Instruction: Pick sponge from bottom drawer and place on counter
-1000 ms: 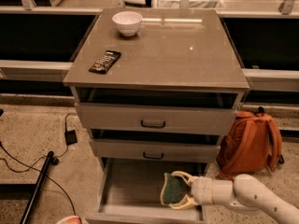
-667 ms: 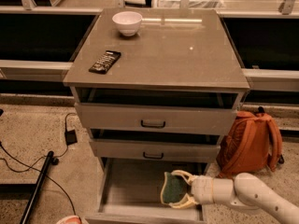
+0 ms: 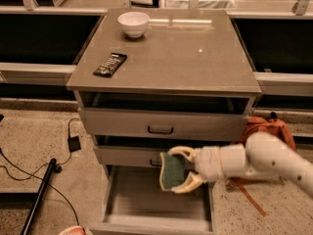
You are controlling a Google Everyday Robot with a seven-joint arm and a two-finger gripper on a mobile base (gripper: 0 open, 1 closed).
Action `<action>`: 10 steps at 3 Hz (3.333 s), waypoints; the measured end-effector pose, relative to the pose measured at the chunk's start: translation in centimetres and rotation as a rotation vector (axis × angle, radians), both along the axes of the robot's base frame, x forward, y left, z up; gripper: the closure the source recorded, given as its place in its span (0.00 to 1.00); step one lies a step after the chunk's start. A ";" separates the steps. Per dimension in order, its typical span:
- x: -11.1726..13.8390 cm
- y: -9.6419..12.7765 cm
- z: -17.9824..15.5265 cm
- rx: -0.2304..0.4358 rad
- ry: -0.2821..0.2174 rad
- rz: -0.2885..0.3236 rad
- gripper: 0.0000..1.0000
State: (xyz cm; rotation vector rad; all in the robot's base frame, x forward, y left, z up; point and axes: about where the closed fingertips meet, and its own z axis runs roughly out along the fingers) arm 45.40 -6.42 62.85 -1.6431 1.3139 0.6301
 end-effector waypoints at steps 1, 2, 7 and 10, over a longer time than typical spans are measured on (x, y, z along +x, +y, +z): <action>0.8 0.5 9.0 -0.008 -0.071 0.089 1.00; 0.8 0.3 11.2 -0.015 -0.091 0.128 1.00; 19.0 -7.4 25.9 0.106 0.156 -0.357 1.00; 25.8 -5.4 23.9 0.107 0.254 -0.770 0.59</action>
Offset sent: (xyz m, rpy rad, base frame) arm 0.0080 0.0045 0.0978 -0.0077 -0.0824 0.0991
